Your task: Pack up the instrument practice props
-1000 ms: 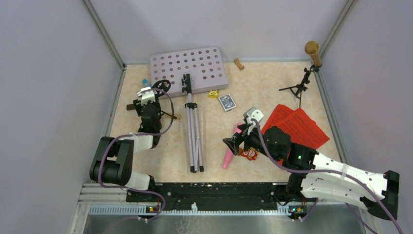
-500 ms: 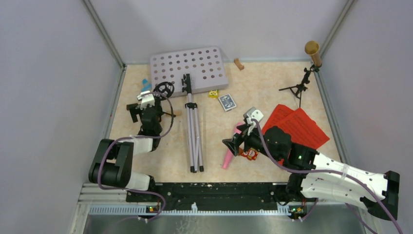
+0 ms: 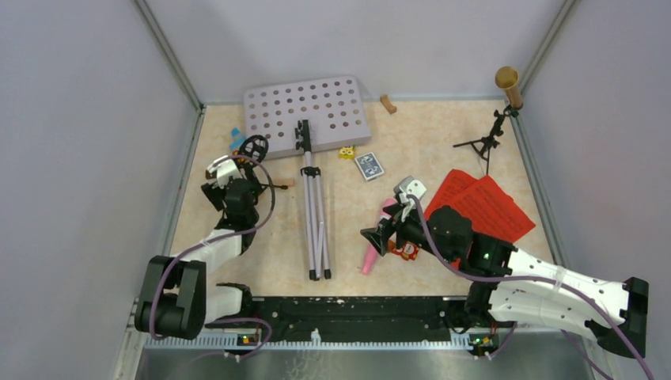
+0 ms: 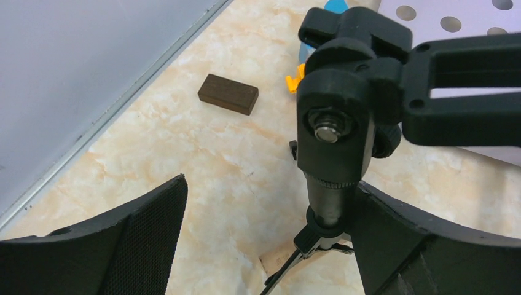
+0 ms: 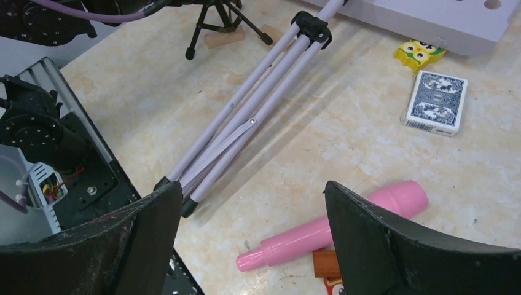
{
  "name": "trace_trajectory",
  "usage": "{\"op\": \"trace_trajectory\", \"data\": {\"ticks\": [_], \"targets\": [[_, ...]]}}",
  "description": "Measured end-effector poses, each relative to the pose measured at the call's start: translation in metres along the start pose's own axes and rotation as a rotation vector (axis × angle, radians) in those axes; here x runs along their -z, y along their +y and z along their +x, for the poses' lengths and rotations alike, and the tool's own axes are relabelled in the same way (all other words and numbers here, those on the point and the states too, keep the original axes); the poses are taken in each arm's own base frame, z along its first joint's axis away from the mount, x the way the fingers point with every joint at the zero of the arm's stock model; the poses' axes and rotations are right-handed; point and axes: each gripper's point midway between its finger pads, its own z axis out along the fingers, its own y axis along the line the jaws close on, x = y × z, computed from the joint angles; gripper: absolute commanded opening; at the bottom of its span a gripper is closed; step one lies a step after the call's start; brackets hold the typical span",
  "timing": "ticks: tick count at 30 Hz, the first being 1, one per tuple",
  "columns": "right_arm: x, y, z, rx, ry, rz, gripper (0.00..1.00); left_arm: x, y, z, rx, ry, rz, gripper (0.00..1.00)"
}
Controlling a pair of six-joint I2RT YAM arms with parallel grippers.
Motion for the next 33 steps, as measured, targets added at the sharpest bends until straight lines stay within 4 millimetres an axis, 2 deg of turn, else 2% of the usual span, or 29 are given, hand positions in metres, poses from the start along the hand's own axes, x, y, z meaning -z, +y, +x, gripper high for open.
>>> {"op": "trace_trajectory", "data": {"ticks": [2,6,10,14,19,24,29,33], "targets": [[0.0,0.0,0.002,-0.003,0.003,-0.002,0.84,0.004,0.002,0.003,0.021,0.002,0.004,0.99],[0.002,0.0,0.004,-0.006,0.003,-0.004,0.84,0.007,0.001,0.007,0.042,0.006,0.019,0.9],[0.005,0.0,0.0,-0.008,-0.009,-0.007,0.84,0.004,-0.004,0.011,0.019,0.009,0.029,0.99],[0.006,0.0,-0.001,-0.007,-0.014,-0.007,0.84,-0.008,-0.003,0.011,-0.014,0.007,0.009,0.98],[0.006,-0.002,0.002,0.004,-0.003,-0.004,0.84,-0.035,0.005,0.005,-0.02,0.0,-0.027,0.94],[0.006,-0.003,0.005,0.015,0.008,-0.002,0.84,-0.057,0.01,-0.001,-0.031,-0.001,-0.058,0.99],[0.007,-0.004,0.009,0.029,0.027,0.001,0.84,-0.063,0.01,-0.004,-0.014,0.034,-0.049,0.99],[0.007,-0.004,0.009,0.029,0.026,0.0,0.84,-0.053,0.011,-0.003,0.007,0.076,-0.033,0.99]]}}
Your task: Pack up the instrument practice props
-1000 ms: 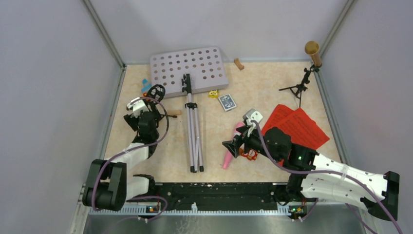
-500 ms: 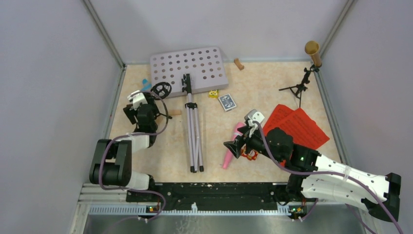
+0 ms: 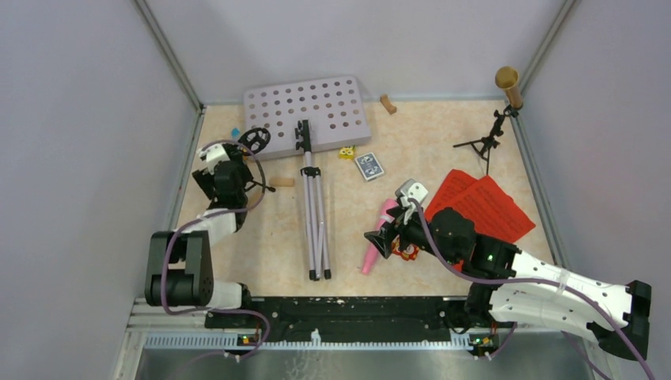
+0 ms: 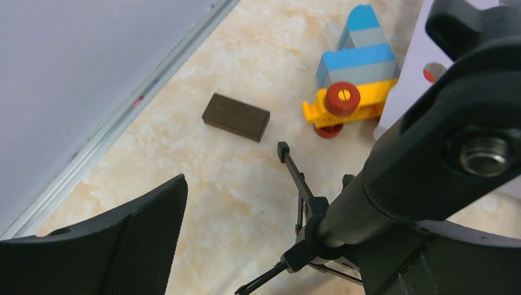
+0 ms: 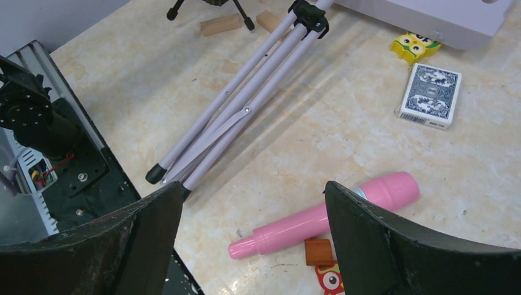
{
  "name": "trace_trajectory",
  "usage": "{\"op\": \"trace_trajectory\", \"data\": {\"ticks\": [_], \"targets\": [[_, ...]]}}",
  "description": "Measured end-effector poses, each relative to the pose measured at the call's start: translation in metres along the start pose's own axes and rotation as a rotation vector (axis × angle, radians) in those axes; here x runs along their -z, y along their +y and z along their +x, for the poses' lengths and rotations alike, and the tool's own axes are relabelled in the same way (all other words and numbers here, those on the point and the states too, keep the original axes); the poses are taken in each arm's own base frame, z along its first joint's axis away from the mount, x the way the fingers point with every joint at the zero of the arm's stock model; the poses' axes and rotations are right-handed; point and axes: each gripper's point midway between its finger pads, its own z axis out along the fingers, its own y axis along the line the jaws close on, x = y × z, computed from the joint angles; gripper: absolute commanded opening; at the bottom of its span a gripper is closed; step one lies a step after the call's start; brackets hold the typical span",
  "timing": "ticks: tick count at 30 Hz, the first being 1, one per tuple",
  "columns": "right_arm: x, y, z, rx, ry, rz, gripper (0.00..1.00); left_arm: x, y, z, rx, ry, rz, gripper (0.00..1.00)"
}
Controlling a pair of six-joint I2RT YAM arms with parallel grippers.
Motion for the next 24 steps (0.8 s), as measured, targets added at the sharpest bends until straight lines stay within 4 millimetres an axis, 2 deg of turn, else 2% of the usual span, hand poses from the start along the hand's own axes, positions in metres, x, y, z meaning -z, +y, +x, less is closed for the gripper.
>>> {"op": "trace_trajectory", "data": {"ticks": [5,9,11,13,15,21,24], "targets": [[0.0,0.002,0.0,-0.001,-0.001,-0.011,0.84,0.018,0.004,0.01,0.04,0.017,0.032,0.99],[0.001,0.003,0.0,-0.001,0.003,-0.018,0.84,0.015,-0.001,0.011,0.075,0.033,0.034,0.99],[0.002,0.003,0.001,-0.001,0.003,-0.019,0.84,0.013,-0.01,0.014,0.086,0.059,0.066,0.99],[0.004,0.003,-0.001,-0.002,-0.001,-0.021,0.84,0.015,-0.019,0.029,0.065,0.124,0.098,0.99],[0.006,0.003,-0.003,-0.004,-0.011,-0.023,0.84,0.022,-0.019,0.06,0.025,0.221,0.097,0.99],[0.007,0.003,-0.004,-0.005,-0.016,-0.025,0.84,0.025,-0.02,0.062,0.037,0.238,0.091,0.99],[0.007,0.003,-0.003,-0.003,-0.01,-0.025,0.84,0.034,-0.015,0.064,0.039,0.241,0.085,0.99]]}}
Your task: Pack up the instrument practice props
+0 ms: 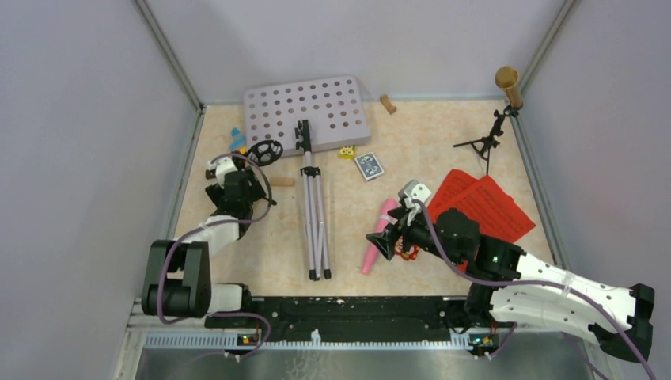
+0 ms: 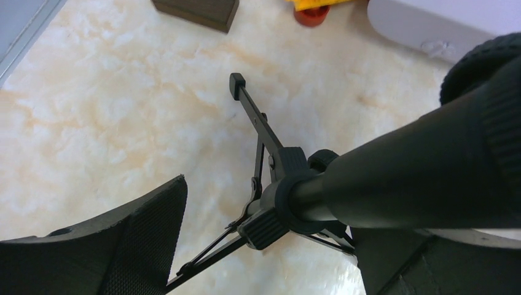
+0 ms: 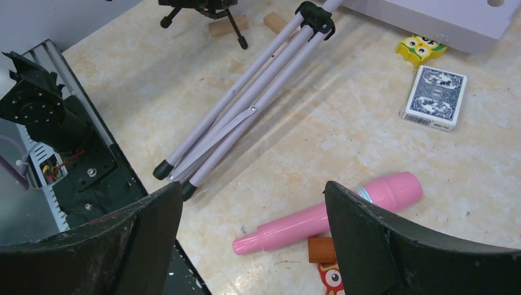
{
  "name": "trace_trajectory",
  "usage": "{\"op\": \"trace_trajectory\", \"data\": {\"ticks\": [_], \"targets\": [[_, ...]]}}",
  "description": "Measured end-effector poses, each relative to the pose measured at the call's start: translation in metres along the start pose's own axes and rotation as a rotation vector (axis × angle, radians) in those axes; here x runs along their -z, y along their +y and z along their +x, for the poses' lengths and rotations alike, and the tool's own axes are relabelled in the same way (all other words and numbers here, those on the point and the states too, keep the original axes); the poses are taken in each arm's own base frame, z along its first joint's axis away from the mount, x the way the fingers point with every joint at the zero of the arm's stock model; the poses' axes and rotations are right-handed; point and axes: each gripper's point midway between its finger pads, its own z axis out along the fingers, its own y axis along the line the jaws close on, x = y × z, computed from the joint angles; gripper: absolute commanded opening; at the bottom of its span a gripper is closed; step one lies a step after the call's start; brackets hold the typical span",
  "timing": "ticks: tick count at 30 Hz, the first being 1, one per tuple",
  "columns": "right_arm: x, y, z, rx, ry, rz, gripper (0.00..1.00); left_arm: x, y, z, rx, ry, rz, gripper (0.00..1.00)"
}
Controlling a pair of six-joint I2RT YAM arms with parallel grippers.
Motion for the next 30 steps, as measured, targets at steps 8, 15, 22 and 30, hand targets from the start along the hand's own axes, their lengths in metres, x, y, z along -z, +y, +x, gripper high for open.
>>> {"op": "trace_trajectory", "data": {"ticks": [8,15,22,30], "targets": [[0.0,0.002,0.001,0.001,0.004,-0.01,0.84,0.042,0.007,0.013,-0.051,-0.007,-0.012,0.99],[0.0,0.004,0.002,0.001,0.008,-0.024,0.84,0.061,0.024,0.015,-0.02,-0.071,-0.015,0.99],[0.0,0.005,0.002,0.001,0.009,-0.026,0.84,0.079,0.027,-0.002,0.025,-0.171,0.033,0.99],[-0.001,0.007,0.002,0.001,0.009,-0.04,0.84,0.113,0.02,-0.017,0.107,-0.313,0.193,0.99]]}}
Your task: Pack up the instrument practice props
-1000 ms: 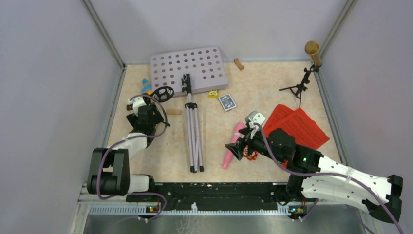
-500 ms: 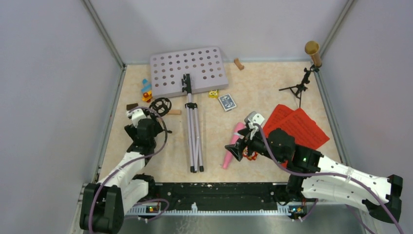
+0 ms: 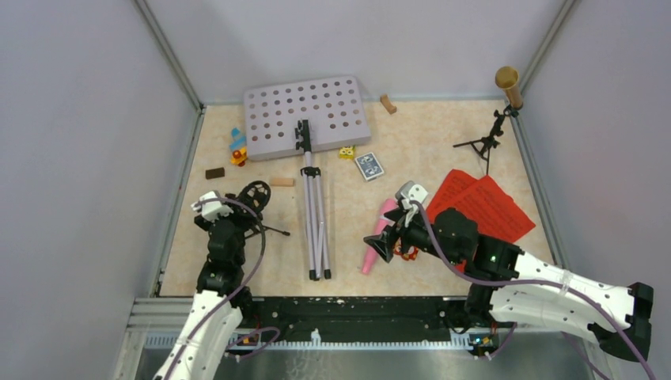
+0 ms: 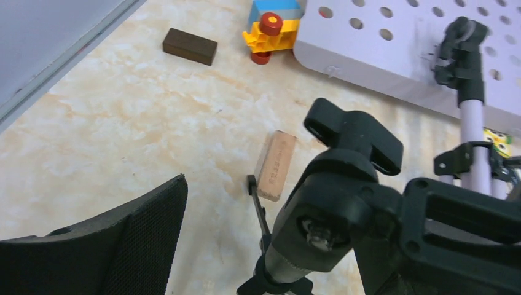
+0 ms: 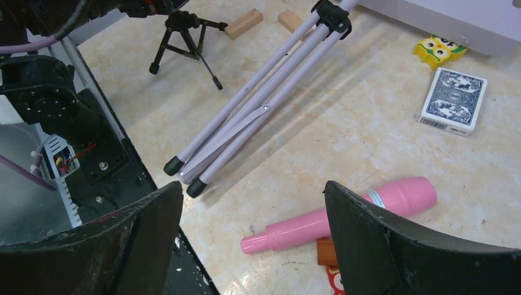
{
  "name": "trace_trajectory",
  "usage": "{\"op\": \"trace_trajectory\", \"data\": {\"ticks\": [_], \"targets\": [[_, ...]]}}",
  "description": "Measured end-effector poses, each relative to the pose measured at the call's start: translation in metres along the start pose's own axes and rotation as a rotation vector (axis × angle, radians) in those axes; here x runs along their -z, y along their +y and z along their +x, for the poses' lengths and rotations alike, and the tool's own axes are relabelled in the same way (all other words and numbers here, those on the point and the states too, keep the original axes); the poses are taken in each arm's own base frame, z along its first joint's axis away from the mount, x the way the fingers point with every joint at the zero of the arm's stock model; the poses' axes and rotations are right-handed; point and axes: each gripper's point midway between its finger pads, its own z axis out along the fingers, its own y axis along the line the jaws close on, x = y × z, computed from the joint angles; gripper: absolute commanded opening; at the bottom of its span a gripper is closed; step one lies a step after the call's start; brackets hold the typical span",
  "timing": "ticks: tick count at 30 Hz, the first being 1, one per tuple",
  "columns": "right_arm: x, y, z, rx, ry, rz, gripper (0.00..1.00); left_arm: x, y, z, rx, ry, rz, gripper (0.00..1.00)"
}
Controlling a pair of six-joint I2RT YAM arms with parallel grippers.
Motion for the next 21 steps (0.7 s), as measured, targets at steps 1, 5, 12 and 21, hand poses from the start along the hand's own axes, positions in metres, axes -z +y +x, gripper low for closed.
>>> {"op": "trace_trajectory", "data": {"ticks": [1,5,12,21], "targets": [[-0.001,0.001,0.0,-0.001,0.0,-0.003,0.84,0.002,-0.002,-0.001,0.006,-0.006,0.015,0.99],[-0.012,0.004,0.0,-0.032,0.016,-0.001,0.84,0.007,-0.006,0.005,0.013,0.011,0.053,0.99],[-0.072,0.039,-0.057,-0.285,0.041,-0.032,0.8,0.008,-0.011,0.011,0.011,0.036,0.087,0.99],[-0.139,0.082,-0.12,-0.706,0.0,-0.109,0.83,0.007,-0.016,0.013,0.006,0.048,0.11,0.99]]}}
